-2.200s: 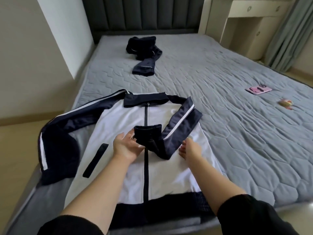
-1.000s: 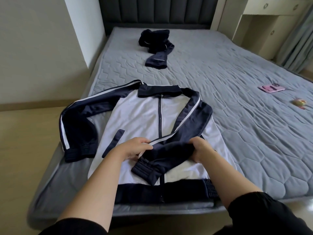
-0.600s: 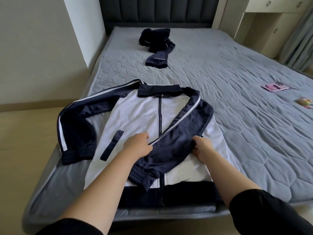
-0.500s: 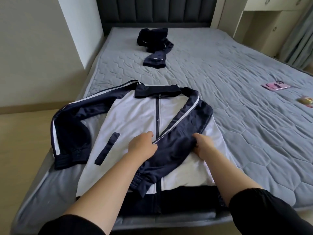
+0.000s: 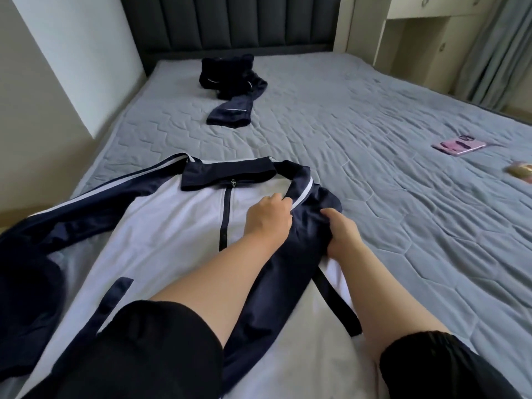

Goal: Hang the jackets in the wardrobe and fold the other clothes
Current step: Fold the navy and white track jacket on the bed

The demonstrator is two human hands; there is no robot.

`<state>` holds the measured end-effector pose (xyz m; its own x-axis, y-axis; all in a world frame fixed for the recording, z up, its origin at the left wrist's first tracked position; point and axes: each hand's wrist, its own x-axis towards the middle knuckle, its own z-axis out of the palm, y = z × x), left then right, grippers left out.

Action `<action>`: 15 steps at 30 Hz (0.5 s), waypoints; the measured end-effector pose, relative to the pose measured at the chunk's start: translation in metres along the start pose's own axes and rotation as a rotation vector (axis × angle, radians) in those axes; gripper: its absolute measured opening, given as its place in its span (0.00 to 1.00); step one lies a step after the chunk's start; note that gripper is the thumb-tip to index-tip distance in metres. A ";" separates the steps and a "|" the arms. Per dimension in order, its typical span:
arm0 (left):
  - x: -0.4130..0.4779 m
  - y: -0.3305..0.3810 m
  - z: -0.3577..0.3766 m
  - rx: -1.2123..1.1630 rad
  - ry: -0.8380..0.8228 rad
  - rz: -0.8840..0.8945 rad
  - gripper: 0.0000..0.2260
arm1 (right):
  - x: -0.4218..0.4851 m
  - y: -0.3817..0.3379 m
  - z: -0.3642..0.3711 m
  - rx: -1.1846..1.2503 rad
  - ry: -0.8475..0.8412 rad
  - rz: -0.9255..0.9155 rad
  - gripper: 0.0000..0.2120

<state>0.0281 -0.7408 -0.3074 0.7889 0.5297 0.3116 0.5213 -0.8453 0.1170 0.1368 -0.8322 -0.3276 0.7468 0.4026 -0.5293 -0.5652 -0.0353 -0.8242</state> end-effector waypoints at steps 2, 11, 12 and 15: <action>0.014 -0.006 0.000 -0.171 -0.058 -0.096 0.08 | 0.007 -0.001 0.003 -0.016 -0.007 -0.024 0.04; 0.036 -0.084 -0.005 -0.341 -0.235 -0.833 0.13 | 0.026 -0.007 0.009 0.155 -0.150 0.051 0.06; 0.036 -0.079 -0.004 -0.273 -0.185 -0.728 0.12 | 0.026 -0.009 0.008 0.154 -0.172 0.050 0.05; 0.047 -0.058 -0.009 -0.132 -0.077 -0.380 0.14 | 0.029 -0.012 0.007 0.147 -0.222 0.058 0.09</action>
<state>0.0320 -0.6673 -0.2911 0.5731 0.8054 0.1516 0.7382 -0.5876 0.3314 0.1627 -0.8133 -0.3311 0.6261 0.5949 -0.5040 -0.6615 0.0630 -0.7473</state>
